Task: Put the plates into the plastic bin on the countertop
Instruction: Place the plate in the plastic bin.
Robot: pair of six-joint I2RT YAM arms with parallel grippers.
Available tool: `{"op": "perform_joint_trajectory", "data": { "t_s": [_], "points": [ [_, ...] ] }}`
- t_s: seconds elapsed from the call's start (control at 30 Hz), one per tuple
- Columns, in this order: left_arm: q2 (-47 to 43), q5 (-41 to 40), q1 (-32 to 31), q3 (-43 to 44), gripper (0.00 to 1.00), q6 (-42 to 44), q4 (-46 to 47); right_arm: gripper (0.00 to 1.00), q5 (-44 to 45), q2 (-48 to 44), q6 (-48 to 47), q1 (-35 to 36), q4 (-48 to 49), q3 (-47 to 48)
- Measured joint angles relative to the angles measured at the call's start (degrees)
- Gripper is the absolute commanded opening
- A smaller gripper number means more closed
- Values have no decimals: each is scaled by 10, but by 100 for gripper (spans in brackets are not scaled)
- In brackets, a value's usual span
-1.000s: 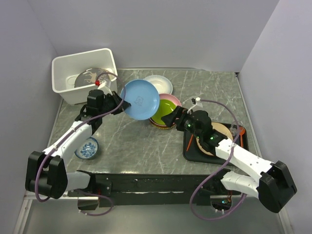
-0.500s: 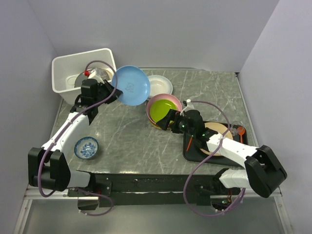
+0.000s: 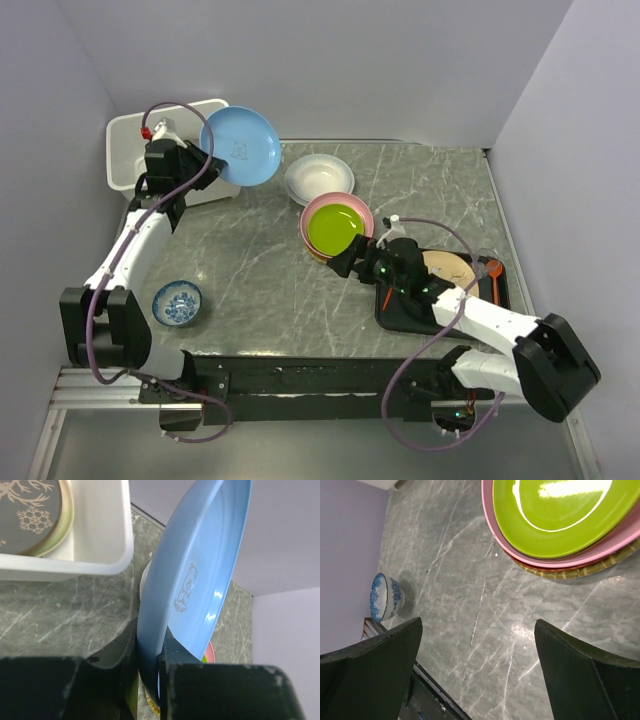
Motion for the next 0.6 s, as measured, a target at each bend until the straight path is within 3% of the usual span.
{"op": "perform_joint_trajectory", "data": {
  "t_s": [0.27,0.6],
  "points": [
    [51,0,10,31,1,-19,-7,100,34,-82,-1,0,-39,-17],
    [57,-9,27,52,1,-24,-16,100,42,-67,-7,0,-56,-14]
  ]
}}
